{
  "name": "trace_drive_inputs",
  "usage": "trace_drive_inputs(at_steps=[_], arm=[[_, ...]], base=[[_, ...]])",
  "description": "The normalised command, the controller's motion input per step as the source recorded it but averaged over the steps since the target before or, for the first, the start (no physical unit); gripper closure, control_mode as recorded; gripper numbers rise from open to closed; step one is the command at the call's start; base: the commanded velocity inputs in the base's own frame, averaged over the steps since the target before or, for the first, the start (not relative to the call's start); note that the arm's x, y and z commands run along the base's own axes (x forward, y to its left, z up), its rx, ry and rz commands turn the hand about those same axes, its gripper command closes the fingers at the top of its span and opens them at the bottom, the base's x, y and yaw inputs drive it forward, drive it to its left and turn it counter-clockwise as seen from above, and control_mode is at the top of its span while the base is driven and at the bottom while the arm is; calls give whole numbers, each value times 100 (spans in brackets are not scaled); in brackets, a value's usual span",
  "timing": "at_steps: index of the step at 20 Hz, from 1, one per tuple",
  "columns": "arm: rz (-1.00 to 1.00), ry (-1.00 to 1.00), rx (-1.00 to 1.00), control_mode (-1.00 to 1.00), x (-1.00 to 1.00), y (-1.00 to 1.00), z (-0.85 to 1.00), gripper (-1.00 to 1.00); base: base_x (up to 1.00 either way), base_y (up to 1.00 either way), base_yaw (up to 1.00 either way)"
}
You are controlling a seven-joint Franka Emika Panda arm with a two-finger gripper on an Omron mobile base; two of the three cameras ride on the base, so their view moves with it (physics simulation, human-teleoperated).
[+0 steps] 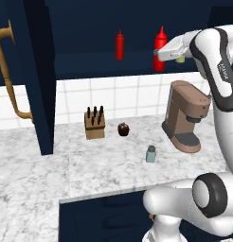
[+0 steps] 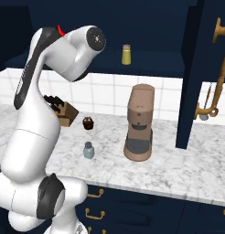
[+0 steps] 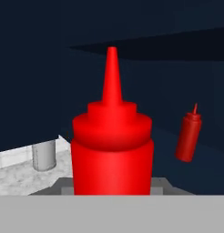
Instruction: Put the shaker and condiment bottle from the counter next to their counterparts in the cabinet.
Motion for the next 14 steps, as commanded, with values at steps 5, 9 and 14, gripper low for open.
trace_drive_inputs(at_steps=[5, 9, 14], arm=[[-4, 0, 8, -100, 71, 0, -10, 100], [-4, 0, 4, -100, 75, 0, -3, 100], [-5, -1, -2, -100, 55, 0, -9, 100]], base=[[0, 0, 0], [0, 0, 0], [0, 0, 0]])
